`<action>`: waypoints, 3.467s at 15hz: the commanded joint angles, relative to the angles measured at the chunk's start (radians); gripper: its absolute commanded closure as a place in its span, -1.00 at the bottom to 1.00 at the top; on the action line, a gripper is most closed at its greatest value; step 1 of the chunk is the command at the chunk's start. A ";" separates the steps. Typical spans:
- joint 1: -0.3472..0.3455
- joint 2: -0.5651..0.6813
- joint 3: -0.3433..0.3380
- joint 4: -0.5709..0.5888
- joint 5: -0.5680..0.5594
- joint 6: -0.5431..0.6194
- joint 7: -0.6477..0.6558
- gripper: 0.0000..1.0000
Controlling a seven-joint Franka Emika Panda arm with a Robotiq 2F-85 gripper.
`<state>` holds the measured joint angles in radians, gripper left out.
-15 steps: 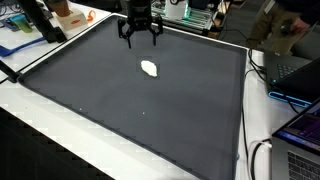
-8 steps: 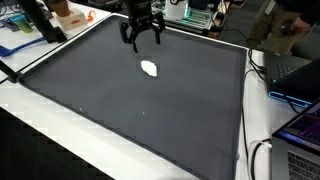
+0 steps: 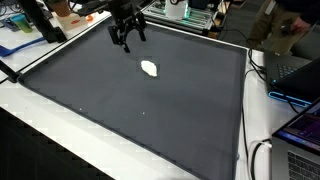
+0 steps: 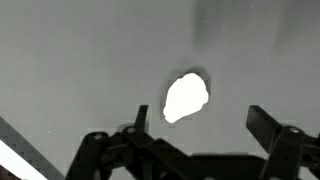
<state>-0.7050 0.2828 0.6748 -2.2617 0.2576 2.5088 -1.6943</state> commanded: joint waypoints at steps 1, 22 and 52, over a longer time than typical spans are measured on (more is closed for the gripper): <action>0.084 -0.012 -0.105 0.007 0.076 -0.033 -0.116 -1.00; 0.651 -0.571 -0.364 -0.391 0.446 -0.040 0.565 -1.00; 0.883 -0.537 -0.551 -0.286 0.172 -0.097 1.372 -1.00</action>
<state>0.1473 -0.2545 0.1547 -2.5487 0.4419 2.4118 -0.3325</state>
